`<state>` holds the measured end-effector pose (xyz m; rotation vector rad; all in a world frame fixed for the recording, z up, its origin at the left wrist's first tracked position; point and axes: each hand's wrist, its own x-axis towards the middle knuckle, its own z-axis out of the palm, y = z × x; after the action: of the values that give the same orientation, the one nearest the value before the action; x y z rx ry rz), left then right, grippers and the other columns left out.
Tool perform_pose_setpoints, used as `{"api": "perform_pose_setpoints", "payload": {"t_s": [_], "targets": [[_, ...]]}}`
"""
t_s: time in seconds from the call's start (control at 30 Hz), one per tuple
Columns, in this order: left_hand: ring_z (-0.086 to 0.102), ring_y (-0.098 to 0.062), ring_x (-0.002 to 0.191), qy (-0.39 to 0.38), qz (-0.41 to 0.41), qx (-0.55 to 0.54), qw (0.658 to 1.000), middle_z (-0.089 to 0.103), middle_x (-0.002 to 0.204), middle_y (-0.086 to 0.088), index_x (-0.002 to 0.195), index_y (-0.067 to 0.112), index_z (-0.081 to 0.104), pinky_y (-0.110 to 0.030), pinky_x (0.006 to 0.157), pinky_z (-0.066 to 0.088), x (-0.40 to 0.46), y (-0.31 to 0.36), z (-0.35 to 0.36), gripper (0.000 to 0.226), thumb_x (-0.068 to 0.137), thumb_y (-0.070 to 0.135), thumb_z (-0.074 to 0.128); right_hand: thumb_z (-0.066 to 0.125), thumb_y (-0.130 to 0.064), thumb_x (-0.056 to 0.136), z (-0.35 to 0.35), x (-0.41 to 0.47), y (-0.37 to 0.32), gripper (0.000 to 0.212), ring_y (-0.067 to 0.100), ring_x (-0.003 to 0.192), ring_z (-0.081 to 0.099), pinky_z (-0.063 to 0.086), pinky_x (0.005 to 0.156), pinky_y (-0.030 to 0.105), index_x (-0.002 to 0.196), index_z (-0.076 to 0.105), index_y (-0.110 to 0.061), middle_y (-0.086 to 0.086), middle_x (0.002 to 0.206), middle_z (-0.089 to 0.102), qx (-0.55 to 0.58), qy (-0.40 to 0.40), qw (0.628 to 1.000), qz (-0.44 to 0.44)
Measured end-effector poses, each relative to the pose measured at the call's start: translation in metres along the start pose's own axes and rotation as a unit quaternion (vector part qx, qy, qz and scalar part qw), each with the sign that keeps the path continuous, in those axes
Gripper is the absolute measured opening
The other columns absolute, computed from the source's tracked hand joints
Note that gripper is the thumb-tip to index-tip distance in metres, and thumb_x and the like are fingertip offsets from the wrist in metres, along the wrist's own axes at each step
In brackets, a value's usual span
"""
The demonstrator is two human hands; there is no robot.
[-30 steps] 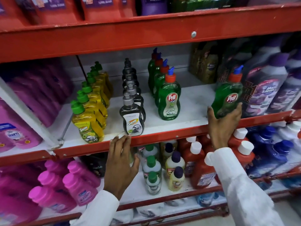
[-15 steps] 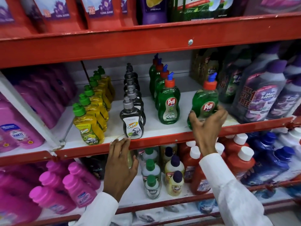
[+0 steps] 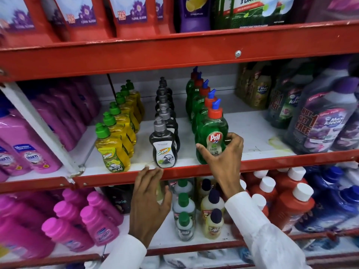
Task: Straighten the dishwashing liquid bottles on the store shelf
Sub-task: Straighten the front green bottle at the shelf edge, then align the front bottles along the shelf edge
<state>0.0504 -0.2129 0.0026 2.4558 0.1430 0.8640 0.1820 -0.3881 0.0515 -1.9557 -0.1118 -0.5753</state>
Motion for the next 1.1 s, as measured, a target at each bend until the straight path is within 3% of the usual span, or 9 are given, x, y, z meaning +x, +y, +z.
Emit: {"api": "perform_pose_setpoints", "payload": {"t_s": [0.13,0.23,0.3,0.43,0.57,0.7,0.8,0.93,1.1], "targets": [[0.055,-0.009,0.114,0.022,0.060,-0.082,0.995,0.068,0.117,0.000,0.117,0.013,0.068,-0.026,0.104,0.043,0.010,0.047,0.011,0.035,0.086,0.027,0.059,0.084,-0.043,0.071,-0.030,0.009,0.021,0.084,0.014,0.116,0.053,0.046,0.098,0.028,0.137,0.038,-0.017,-0.001,0.132,0.048,0.016,-0.128,0.992,-0.017],[0.051,-0.008,0.122,-0.039,0.010,-0.108,0.993,0.059,0.135,0.001,0.134,0.017,0.056,-0.025,0.109,0.040,0.039,0.071,0.028,0.045,0.090,0.027,0.062,0.077,-0.023,0.082,-0.047,0.025,0.037,0.062,0.014,0.111,0.064,0.052,0.100,0.030,0.136,0.047,-0.015,0.003,0.130,0.064,-0.014,-0.213,0.975,-0.056],[0.049,-0.016,0.130,-0.097,-0.009,-0.106,0.990,0.050,0.146,-0.004,0.145,0.015,0.041,-0.036,0.113,0.040,0.058,0.074,0.043,0.061,0.090,0.027,0.064,0.074,-0.016,0.086,-0.052,0.033,0.042,0.050,0.013,0.109,0.068,0.054,0.101,0.037,0.132,0.055,-0.016,0.003,0.123,0.070,-0.016,-0.244,0.968,-0.063],[0.064,-0.020,0.112,-0.147,-0.027,-0.101,0.984,0.065,0.130,-0.008,0.139,0.015,0.044,-0.044,0.097,0.055,0.081,0.067,0.058,0.053,0.093,0.032,0.062,0.072,-0.013,0.088,-0.053,0.037,0.047,0.036,0.004,0.105,0.070,0.055,0.099,0.033,0.123,0.063,-0.014,-0.003,0.113,0.073,0.023,-0.274,0.960,-0.063],[0.070,-0.012,0.101,-0.137,-0.045,-0.147,0.978,0.072,0.120,-0.003,0.132,0.018,0.054,-0.039,0.089,0.061,0.086,0.056,0.062,0.047,0.091,0.037,0.065,0.070,-0.014,0.090,-0.052,0.038,0.050,0.033,0.005,0.104,0.070,0.055,0.097,0.028,0.122,0.063,-0.014,-0.003,0.112,0.072,0.033,-0.278,0.958,-0.064],[0.070,-0.006,0.096,-0.118,-0.031,-0.164,0.979,0.074,0.117,-0.001,0.131,0.017,0.058,-0.019,0.085,0.058,0.084,0.056,0.066,0.045,0.091,0.032,0.068,0.068,-0.015,0.091,-0.052,0.040,0.056,0.033,0.008,0.108,0.068,0.055,0.099,0.033,0.123,0.061,-0.015,0.000,0.117,0.072,0.024,-0.279,0.958,-0.063],[0.070,-0.004,0.097,-0.117,-0.024,-0.172,0.978,0.074,0.119,-0.002,0.132,0.016,0.058,-0.021,0.086,0.058,0.083,0.055,0.065,0.044,0.092,0.031,0.067,0.067,-0.019,0.091,-0.051,0.039,0.057,0.032,0.008,0.109,0.068,0.055,0.099,0.037,0.122,0.060,-0.019,-0.001,0.117,0.072,0.014,-0.281,0.958,-0.059],[0.070,-0.003,0.100,-0.107,-0.020,-0.183,0.977,0.074,0.118,-0.003,0.131,0.016,0.058,-0.030,0.090,0.059,0.079,0.058,0.063,0.044,0.091,0.032,0.067,0.072,-0.018,0.087,-0.052,0.033,0.054,0.036,0.013,0.107,0.070,0.056,0.098,0.033,0.122,0.061,-0.019,-0.001,0.114,0.072,0.020,-0.246,0.969,-0.031],[0.067,-0.010,0.106,0.049,-0.054,-0.255,0.964,0.068,0.118,0.008,0.115,0.027,0.068,-0.037,0.092,0.058,0.050,0.059,0.039,0.029,0.087,0.025,0.069,0.071,-0.008,0.085,-0.061,-0.015,0.022,0.022,0.016,0.093,0.070,0.061,0.082,0.040,0.105,0.066,-0.014,0.002,0.104,0.070,0.088,0.028,0.994,-0.062]]}}
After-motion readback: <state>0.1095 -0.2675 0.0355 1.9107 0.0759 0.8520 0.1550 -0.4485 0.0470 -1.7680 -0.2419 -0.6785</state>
